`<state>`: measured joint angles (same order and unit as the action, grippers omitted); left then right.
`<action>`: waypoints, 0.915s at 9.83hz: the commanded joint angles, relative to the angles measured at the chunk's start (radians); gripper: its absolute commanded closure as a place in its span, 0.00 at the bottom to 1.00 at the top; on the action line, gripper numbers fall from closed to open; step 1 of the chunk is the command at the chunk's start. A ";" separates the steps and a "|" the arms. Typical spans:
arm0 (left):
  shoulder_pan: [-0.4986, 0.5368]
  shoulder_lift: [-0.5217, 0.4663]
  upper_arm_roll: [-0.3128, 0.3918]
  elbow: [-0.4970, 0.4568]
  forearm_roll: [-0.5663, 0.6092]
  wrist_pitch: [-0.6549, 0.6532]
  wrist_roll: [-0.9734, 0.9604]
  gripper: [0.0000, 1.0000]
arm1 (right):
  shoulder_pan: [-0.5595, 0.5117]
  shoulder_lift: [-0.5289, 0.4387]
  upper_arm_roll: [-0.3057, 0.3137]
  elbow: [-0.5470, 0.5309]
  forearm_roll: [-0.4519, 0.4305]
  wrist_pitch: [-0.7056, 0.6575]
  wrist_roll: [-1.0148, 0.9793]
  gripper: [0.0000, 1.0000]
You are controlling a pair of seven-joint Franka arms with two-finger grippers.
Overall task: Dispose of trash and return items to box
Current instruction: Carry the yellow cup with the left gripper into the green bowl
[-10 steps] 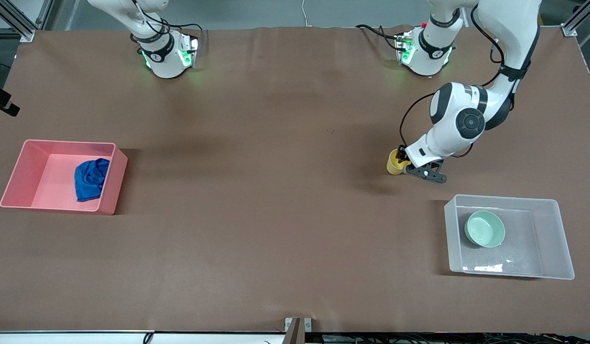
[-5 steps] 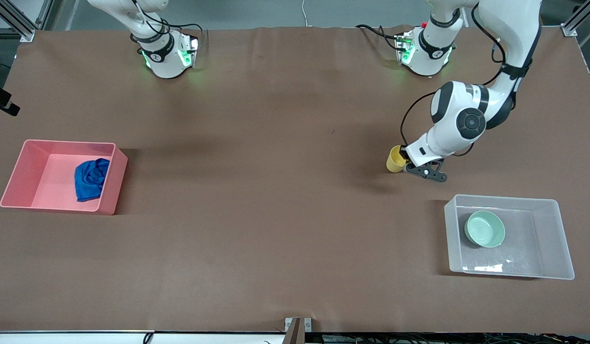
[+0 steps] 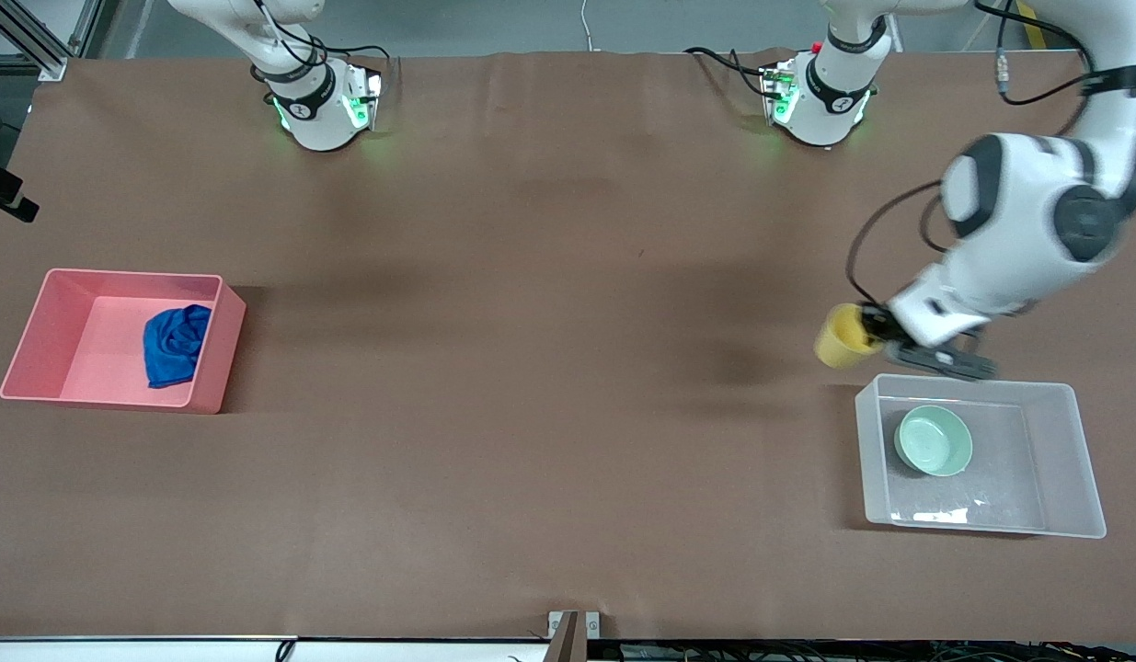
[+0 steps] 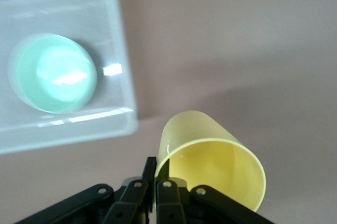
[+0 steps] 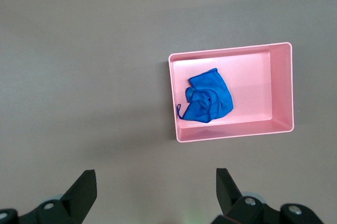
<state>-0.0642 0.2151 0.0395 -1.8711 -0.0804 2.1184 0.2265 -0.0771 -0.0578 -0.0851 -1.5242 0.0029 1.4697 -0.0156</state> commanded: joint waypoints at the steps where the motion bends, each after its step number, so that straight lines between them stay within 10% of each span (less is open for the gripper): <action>1: 0.000 0.252 0.097 0.244 0.010 -0.014 0.072 1.00 | -0.001 0.006 -0.001 0.018 0.008 -0.012 -0.014 0.00; 4: 0.024 0.452 0.129 0.409 0.004 -0.009 0.102 1.00 | 0.000 0.006 -0.001 0.018 0.008 -0.011 -0.014 0.00; 9: 0.044 0.509 0.152 0.406 -0.005 0.000 0.100 0.94 | -0.001 0.006 -0.002 0.018 0.008 -0.011 -0.014 0.00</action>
<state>-0.0248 0.6845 0.1865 -1.4830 -0.0804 2.1211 0.3221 -0.0765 -0.0572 -0.0862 -1.5221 0.0029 1.4697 -0.0177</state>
